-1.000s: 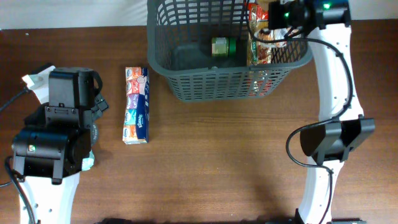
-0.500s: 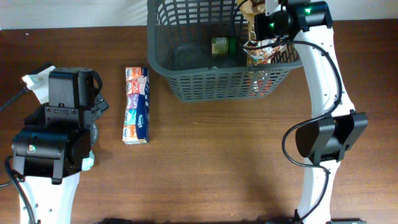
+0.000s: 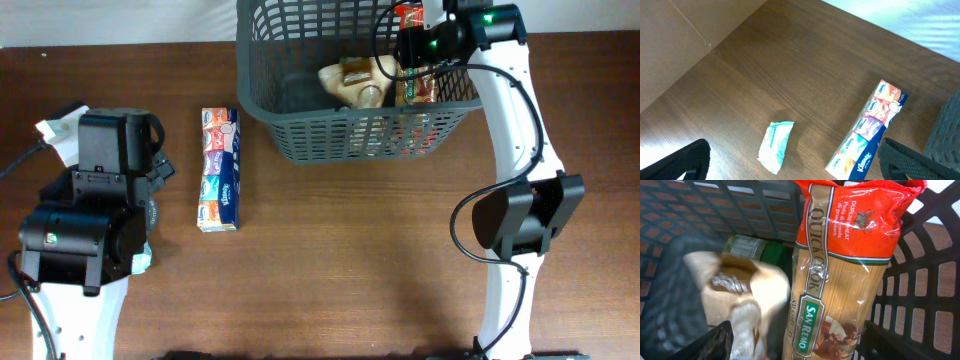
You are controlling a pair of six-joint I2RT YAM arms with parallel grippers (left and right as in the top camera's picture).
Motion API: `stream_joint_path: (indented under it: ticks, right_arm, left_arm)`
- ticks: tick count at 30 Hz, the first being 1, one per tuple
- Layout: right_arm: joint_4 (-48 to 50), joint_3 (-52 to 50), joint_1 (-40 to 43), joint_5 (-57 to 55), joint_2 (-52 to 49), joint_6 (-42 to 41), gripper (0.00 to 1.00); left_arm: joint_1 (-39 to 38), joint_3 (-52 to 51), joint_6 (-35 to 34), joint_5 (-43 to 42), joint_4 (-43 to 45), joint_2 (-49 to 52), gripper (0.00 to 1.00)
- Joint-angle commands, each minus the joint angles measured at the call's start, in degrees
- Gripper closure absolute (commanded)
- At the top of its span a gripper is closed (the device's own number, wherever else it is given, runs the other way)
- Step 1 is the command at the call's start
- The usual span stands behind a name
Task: Pack container
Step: 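Release the rice bag into the basket and retract right gripper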
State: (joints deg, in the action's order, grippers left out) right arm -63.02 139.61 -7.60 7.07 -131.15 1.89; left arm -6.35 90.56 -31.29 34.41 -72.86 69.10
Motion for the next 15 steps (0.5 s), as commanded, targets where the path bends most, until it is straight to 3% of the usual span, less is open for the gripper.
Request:
stream_joint_path:
  ticks: [1, 6, 12, 15]
  right_arm:
    - [-0.5, 1.1, -0.2, -0.3, 0.5, 0.0, 0.25]
    - [-1.0, 5.9, -0.2, -0.2, 3.5, 0.0, 0.25]
    - [-2.2, 20.8, 0.7, -1.8, 10.7, 0.0, 0.24]
    - [-5.5, 27.5, 3.2, -11.1, 15.0, -0.1, 0.15]
  left_arm:
    - [0.2, 0.7, -0.3, -0.2, 0.1, -0.5, 0.01]
    - [0.2, 0.7, -0.3, -0.2, 0.1, -0.5, 0.00]
    - [0.2, 0.7, -0.3, -0.2, 0.1, -0.5, 0.00]
    - [0.2, 0.7, -0.3, -0.2, 0.1, -0.5, 0.00]
